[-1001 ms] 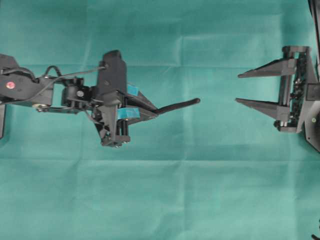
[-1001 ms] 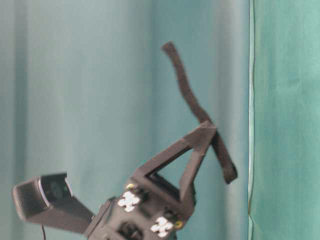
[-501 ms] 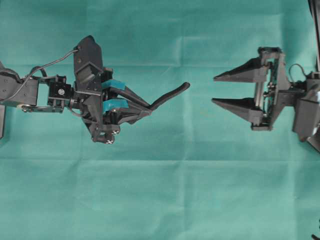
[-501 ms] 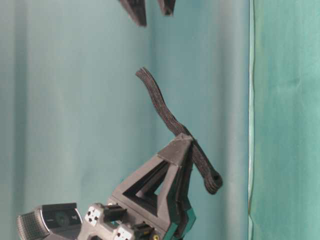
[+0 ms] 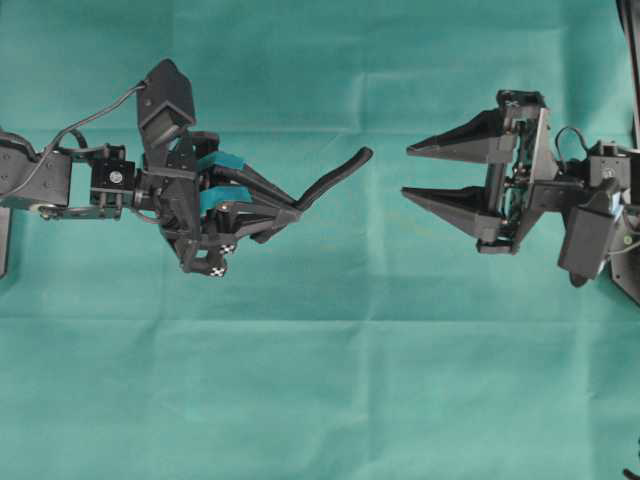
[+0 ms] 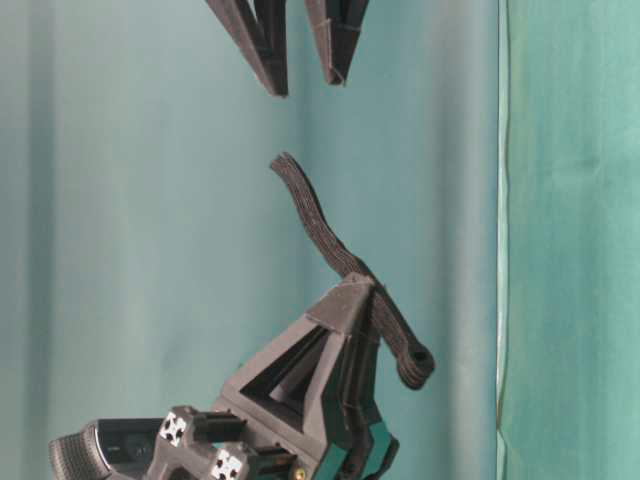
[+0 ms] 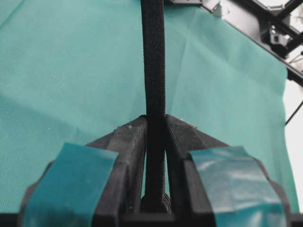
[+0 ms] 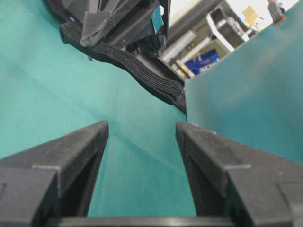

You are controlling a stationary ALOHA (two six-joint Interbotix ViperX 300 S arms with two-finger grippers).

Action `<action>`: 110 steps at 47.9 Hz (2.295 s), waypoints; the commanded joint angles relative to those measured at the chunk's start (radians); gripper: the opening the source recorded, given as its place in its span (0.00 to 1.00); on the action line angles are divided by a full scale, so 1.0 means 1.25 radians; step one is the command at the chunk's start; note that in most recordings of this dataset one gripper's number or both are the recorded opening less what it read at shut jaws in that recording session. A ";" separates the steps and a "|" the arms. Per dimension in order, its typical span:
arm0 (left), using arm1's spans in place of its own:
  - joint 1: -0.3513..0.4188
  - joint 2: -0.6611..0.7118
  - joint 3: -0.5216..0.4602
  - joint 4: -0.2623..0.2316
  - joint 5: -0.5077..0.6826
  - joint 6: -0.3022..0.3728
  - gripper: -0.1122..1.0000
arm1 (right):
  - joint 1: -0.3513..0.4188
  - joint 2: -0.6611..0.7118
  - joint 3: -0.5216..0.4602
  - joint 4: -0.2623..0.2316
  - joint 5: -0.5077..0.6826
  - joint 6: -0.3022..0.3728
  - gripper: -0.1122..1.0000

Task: Peel off the Velcro with your right arm.
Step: 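Move the open right gripper toward the strip's free upper end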

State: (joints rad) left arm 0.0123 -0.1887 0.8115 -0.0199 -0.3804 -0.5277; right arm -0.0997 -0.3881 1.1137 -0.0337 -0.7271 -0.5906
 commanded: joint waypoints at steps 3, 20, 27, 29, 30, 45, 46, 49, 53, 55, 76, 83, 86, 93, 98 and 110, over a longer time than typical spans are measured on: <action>0.001 -0.018 -0.009 -0.001 -0.007 0.000 0.19 | -0.007 0.005 -0.025 0.000 -0.011 -0.002 0.33; 0.001 -0.018 -0.009 -0.002 -0.009 -0.004 0.19 | -0.007 0.048 -0.055 0.000 -0.033 -0.023 0.33; 0.001 -0.018 -0.009 -0.004 -0.007 -0.016 0.19 | -0.007 0.067 -0.065 0.000 -0.048 -0.038 0.33; 0.002 -0.018 -0.007 -0.004 -0.007 -0.021 0.19 | -0.009 0.071 -0.067 0.000 -0.052 -0.039 0.33; 0.004 -0.018 -0.007 -0.004 -0.009 -0.025 0.19 | -0.009 0.074 -0.069 0.000 -0.053 -0.039 0.33; 0.011 -0.018 -0.005 -0.004 -0.016 -0.042 0.19 | -0.021 0.096 -0.074 0.000 -0.067 -0.040 0.33; 0.012 -0.018 -0.005 -0.004 -0.017 -0.042 0.19 | -0.022 0.096 -0.074 0.000 -0.069 -0.040 0.33; 0.012 -0.018 -0.005 -0.004 -0.017 -0.042 0.19 | -0.025 0.097 -0.074 0.000 -0.071 -0.040 0.33; 0.012 -0.018 -0.004 -0.004 -0.017 -0.043 0.19 | -0.028 0.097 -0.074 0.000 -0.072 -0.040 0.33; 0.012 -0.018 -0.004 -0.004 -0.017 -0.043 0.19 | -0.029 0.097 -0.074 0.000 -0.075 -0.040 0.33; 0.012 -0.018 -0.004 -0.004 -0.017 -0.043 0.19 | -0.036 0.120 -0.082 -0.015 -0.102 -0.042 0.33; 0.012 -0.018 -0.002 -0.004 -0.017 -0.043 0.19 | -0.036 0.134 -0.090 -0.021 -0.102 -0.040 0.33; 0.012 -0.018 -0.002 -0.004 -0.017 -0.043 0.19 | -0.036 0.137 -0.091 -0.021 -0.102 -0.040 0.33; 0.012 -0.018 -0.001 -0.004 -0.017 -0.043 0.19 | -0.036 0.139 -0.091 -0.021 -0.102 -0.039 0.32; 0.012 -0.018 -0.002 -0.004 -0.017 -0.043 0.19 | -0.036 0.139 -0.091 -0.021 -0.103 -0.039 0.32; 0.013 -0.018 -0.002 -0.004 -0.017 -0.043 0.19 | -0.036 0.140 -0.088 -0.021 -0.102 -0.038 0.32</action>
State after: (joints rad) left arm 0.0261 -0.1887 0.8207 -0.0230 -0.3927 -0.5814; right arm -0.1411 -0.2071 1.0201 -0.0598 -0.8452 -0.6397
